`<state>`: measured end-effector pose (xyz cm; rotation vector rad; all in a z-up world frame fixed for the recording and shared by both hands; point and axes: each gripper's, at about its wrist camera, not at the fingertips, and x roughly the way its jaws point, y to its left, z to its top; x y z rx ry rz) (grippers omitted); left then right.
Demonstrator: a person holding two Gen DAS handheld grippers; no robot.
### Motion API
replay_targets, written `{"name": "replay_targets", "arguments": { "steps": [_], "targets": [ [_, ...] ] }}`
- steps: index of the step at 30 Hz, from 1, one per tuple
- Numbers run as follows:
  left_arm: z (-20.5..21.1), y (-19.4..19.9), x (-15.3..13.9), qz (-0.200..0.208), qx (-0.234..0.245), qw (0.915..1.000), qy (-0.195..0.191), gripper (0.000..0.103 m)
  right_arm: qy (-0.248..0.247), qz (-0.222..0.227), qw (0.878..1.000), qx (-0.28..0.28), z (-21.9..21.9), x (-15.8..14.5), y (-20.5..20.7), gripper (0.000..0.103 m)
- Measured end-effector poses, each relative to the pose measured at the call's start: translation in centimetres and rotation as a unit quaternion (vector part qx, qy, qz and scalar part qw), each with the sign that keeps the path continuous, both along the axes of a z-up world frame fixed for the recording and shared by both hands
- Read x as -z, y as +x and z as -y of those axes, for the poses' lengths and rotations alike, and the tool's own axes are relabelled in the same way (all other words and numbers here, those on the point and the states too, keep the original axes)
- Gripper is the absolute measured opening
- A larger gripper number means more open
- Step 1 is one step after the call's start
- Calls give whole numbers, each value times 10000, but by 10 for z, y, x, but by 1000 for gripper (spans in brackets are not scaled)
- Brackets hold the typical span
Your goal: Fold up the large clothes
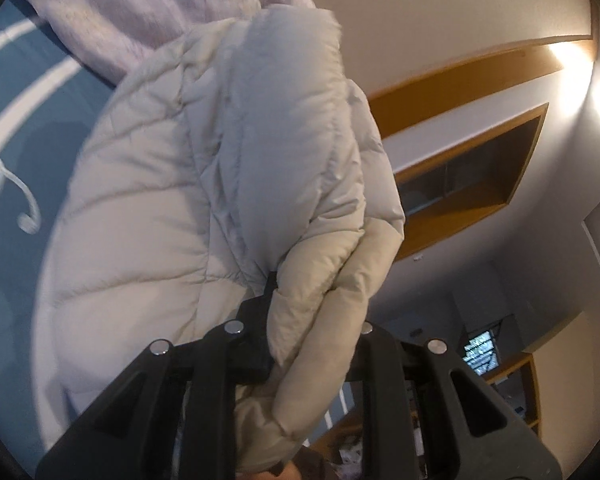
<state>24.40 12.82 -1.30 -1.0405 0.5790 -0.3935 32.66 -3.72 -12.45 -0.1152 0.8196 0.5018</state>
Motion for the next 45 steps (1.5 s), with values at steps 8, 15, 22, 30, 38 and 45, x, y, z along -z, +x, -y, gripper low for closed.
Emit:
{"name": "replay_targets", "arguments": {
  "steps": [8,15,22,30,38,45],
  "targets": [
    [31,34,36,-421,143,9986,-294,19,548,-156,9984,-61,21,-1,4,63],
    [44,57,64,-835,60,9963,-200,19,520,-52,9985,-163,51,-7,-5,62],
    [64,77,85,-1432,-22,9892,312,20,637,52,9979,-38,94,-15,-15,62],
    [71,87,92,-1689,-86,9828,741,20,617,151,9974,339,149,-18,-19,62],
    [87,85,91,-1789,-140,9793,941,20,545,51,9975,445,164,-5,-14,62],
    [123,86,54,-1671,28,9790,1170,19,421,-67,9977,520,158,10,-6,63]
  ]
}}
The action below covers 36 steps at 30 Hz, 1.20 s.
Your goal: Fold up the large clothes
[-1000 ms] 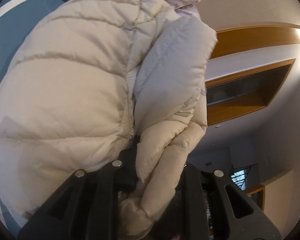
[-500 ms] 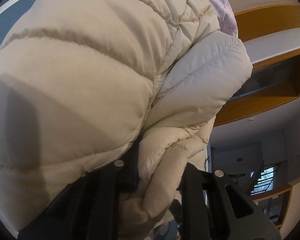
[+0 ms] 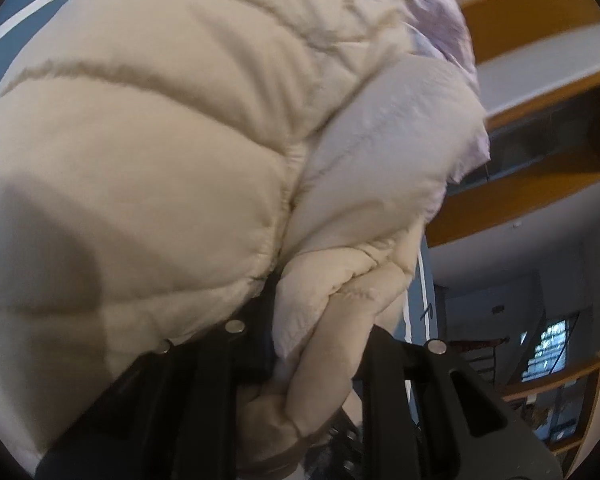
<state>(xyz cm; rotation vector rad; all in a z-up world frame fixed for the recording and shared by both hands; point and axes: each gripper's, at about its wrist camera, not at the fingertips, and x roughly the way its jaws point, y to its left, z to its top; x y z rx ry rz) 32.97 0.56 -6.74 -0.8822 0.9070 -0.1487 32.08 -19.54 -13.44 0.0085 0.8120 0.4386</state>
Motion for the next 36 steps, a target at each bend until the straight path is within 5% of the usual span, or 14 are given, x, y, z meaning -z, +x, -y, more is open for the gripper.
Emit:
{"name": "replay_targets", "arguments": {
  "steps": [10,16,22,25,31,36],
  "targets": [
    [49,15,-12,185,661,9976,77,19,176,-89,9998,82,9,2,1,63],
    [42,21,-15,151,807,9965,-129,28,190,-101,9997,85,11,2,2,63],
    [39,6,-38,370,931,9949,-147,66,206,-143,9996,129,11,1,1,63],
    [34,-5,-55,571,886,9943,138,71,208,-166,9995,161,11,0,1,63],
    [11,-36,-80,698,412,9869,1395,73,191,-188,9994,213,10,-1,2,64],
    [-13,-58,-74,579,-148,9648,2562,73,166,-187,9994,245,9,-1,0,64]
  ]
}}
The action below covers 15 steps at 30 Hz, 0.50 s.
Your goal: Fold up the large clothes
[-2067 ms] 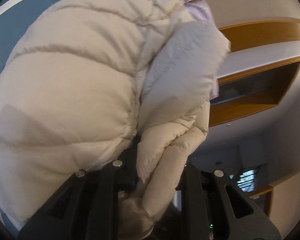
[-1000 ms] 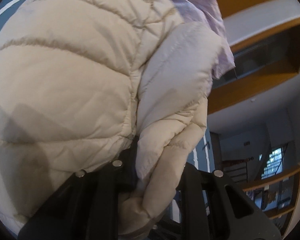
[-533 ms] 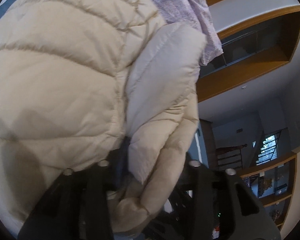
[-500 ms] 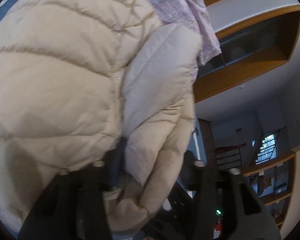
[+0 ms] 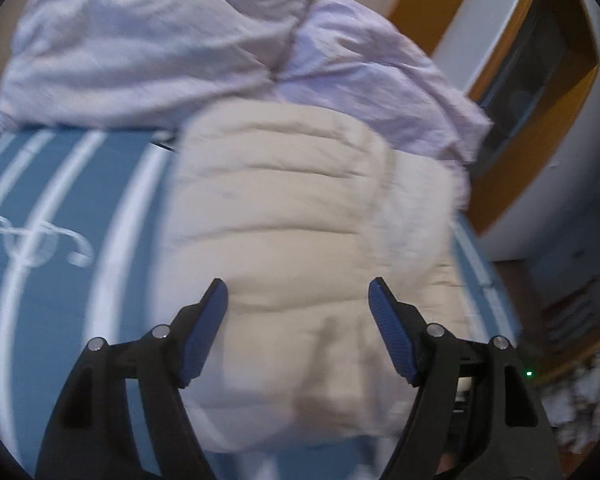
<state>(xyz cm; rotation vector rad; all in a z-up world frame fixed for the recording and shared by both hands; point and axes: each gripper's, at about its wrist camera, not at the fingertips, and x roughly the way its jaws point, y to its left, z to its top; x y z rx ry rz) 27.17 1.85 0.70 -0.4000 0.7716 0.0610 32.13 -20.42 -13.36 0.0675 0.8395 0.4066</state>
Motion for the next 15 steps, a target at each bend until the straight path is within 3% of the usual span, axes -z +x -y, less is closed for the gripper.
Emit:
{"name": "replay_targets", "arguments": {
  "steps": [4,9,15],
  "targets": [
    [-12,-5,17,-191,-347,9971,655,75,17,15,10000,10,1,0,1,64],
    [-13,8,50,-439,-112,9990,5,76,32,74,10000,-30,1,1,-1,64],
    [11,18,59,-401,164,9990,96,76,-139,171,9998,-12,13,-9,-3,64]
  ]
}}
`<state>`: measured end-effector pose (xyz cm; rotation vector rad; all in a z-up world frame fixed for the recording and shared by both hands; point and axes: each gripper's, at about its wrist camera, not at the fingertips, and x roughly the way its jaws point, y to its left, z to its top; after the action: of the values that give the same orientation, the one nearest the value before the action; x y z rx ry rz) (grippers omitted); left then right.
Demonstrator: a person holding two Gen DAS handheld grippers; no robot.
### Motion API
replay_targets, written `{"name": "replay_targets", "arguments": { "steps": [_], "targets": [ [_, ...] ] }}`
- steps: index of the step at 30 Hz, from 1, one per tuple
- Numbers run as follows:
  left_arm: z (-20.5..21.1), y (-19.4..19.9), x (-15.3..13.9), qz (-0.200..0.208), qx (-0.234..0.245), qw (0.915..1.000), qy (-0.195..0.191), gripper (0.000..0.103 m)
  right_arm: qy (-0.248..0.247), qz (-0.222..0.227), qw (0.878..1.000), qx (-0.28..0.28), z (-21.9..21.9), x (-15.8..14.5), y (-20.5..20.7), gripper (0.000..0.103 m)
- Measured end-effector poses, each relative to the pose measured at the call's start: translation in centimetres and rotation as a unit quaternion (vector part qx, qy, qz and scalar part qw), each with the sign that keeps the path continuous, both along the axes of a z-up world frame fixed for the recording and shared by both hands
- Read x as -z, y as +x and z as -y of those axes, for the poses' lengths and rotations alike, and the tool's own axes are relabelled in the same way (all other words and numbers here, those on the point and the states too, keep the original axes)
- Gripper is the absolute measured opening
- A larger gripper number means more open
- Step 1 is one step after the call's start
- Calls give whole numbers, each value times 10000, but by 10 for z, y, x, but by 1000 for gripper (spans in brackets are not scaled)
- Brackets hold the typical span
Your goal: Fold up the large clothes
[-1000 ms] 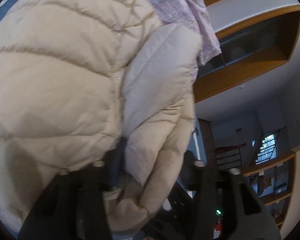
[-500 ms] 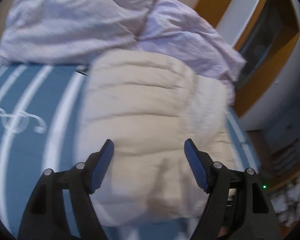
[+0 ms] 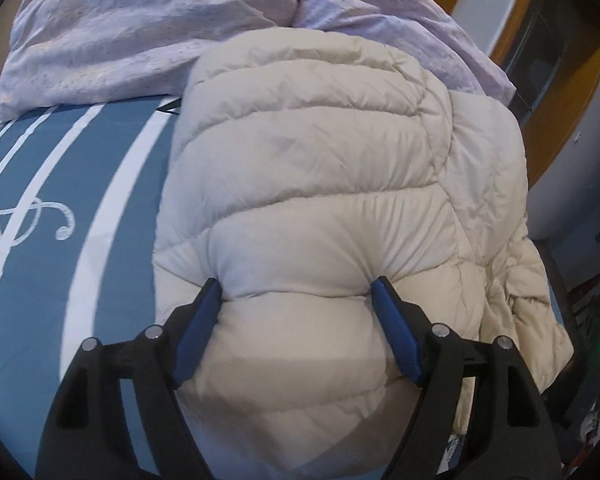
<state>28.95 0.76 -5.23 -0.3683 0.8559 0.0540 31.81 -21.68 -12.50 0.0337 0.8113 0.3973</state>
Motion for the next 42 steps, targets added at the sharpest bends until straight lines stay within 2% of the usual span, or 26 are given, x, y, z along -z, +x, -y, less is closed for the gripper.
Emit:
{"name": "replay_targets", "arguments": {
  "steps": [3,6,7,12,17,21,23,25,29,36,40,42],
  "targets": [
    [4,2,3,10,54,10000,-30,77,-185,228,9987,425,21,-16,2,64],
    [3,5,6,17,96,9999,-74,78,147,323,9970,694,45,-41,8,63],
    [3,6,7,19,110,9999,-86,78,259,365,9965,703,48,-49,10,59],
    [8,9,9,60,204,9998,-9,79,540,544,9968,229,21,-89,23,44],
    [9,12,8,33,295,9996,35,79,527,516,9972,-95,-22,-98,40,34],
    [9,14,8,23,336,9994,33,79,324,501,9982,-56,-38,-89,51,33],
    [8,13,8,40,340,9994,14,79,60,405,9991,121,-36,-78,56,27],
    [6,12,7,71,343,9994,-72,79,-180,185,9990,354,-29,-60,66,24],
    [2,10,-1,186,393,9988,-225,77,-214,-80,9982,549,-14,-36,78,21],
    [-2,10,-14,273,389,9985,-258,76,-172,-147,9981,568,-4,-21,81,21],
    [-6,12,-22,293,342,9988,-167,76,-63,-124,9984,548,1,-17,77,21],
    [-10,17,-32,351,304,9989,21,76,10,-125,9985,533,4,-16,77,21]
  ]
}}
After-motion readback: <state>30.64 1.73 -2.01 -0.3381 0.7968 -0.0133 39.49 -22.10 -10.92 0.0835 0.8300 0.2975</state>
